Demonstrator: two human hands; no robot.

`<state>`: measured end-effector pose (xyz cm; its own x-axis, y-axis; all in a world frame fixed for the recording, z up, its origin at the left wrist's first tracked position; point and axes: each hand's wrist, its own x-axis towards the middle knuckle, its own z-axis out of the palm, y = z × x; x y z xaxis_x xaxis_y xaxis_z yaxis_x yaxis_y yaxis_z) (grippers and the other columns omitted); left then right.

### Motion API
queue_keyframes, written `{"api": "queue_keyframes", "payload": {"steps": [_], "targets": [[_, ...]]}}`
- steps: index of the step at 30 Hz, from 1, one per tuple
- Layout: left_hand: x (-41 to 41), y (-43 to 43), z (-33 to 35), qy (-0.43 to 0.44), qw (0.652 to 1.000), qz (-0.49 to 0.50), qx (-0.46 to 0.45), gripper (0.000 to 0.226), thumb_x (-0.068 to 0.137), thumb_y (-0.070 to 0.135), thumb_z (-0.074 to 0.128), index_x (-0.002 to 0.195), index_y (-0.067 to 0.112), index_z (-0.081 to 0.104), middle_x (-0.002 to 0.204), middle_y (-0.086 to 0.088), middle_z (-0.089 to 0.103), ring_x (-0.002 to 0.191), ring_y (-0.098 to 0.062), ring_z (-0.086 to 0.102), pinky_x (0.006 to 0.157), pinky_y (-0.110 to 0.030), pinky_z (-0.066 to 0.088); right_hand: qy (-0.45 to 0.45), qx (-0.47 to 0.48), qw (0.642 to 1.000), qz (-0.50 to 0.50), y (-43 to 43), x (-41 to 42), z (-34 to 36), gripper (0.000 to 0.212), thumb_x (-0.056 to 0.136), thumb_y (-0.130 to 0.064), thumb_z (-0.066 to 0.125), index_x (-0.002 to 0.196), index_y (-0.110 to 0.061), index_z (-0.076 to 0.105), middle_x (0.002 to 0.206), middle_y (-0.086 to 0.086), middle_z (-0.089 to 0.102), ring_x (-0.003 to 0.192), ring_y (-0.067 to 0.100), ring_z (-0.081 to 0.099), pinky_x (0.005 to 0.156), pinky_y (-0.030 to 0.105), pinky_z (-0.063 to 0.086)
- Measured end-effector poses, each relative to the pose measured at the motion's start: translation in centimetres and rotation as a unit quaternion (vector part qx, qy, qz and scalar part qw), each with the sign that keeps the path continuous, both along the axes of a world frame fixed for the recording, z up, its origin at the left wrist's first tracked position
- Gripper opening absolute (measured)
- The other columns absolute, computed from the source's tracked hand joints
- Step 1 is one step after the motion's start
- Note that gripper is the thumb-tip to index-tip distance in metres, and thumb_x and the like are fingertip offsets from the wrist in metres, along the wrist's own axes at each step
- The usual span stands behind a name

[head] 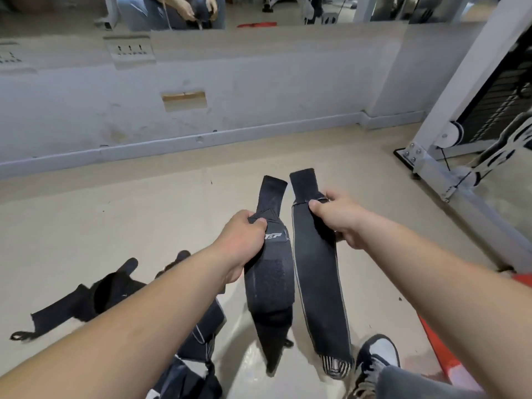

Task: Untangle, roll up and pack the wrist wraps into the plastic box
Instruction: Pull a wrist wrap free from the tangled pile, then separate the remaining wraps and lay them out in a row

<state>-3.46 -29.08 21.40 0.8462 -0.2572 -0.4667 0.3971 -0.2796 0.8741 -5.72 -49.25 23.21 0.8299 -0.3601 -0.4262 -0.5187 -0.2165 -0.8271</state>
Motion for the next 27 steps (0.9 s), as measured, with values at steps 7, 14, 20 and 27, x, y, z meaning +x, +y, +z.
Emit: {"api": "queue_keyframes", "payload": {"steps": [7, 14, 20, 27], "targets": [[6.8, -2.6, -13.4, 0.052, 0.993, -0.028, 0.103, 0.024, 0.089, -0.002, 0.048, 0.103, 0.012, 0.062, 0.094, -0.005, 0.062, 0.083, -0.024, 0.054, 0.069, -0.032, 0.043, 0.072, -0.012, 0.994, -0.083, -3.6, 6.5, -14.5, 0.012, 0.102, -0.007, 0.054, 0.106, -0.007, 0.065, 0.087, 0.006, 0.060, 0.077, 0.025, 0.056, 0.070, 0.038, 0.056], [14.9, -4.0, -24.2, 0.021, 0.994, 0.019, 0.110, 0.020, 0.094, -0.002, 0.057, 0.099, 0.012, 0.071, 0.091, 0.000, 0.067, 0.085, -0.021, 0.060, 0.069, -0.026, 0.048, 0.050, -0.065, 0.992, -0.099, -5.8, 13.6, -25.0, 0.016, 0.100, -0.014, 0.052, 0.112, -0.015, 0.064, 0.101, 0.002, 0.064, 0.099, 0.028, 0.062, 0.090, 0.041, 0.056], [19.1, -3.4, -28.1, -0.080, 0.970, 0.030, 0.226, 0.070, 0.102, 0.011, 0.057, 0.165, 0.021, 0.026, 0.166, 0.000, 0.027, 0.145, -0.020, 0.043, 0.105, -0.026, 0.034, 0.034, -0.234, 0.972, 0.008, -6.8, 14.1, -29.2, 0.050, 0.105, -0.019, 0.051, 0.155, -0.017, 0.042, 0.157, 0.008, 0.039, 0.141, 0.025, 0.045, 0.108, 0.025, 0.033], [9.6, -1.9, -30.9, -0.093, 0.917, -0.200, 0.333, 0.020, 0.096, 0.022, 0.054, 0.114, 0.026, 0.061, 0.121, 0.000, 0.050, 0.112, -0.029, 0.058, 0.090, -0.038, 0.049, 0.334, -0.303, 0.867, 0.212, -1.3, 3.9, -33.1, 0.015, 0.089, -0.034, 0.059, 0.097, -0.024, 0.052, 0.102, -0.005, 0.059, 0.101, 0.022, 0.062, 0.078, 0.032, 0.051]]}}
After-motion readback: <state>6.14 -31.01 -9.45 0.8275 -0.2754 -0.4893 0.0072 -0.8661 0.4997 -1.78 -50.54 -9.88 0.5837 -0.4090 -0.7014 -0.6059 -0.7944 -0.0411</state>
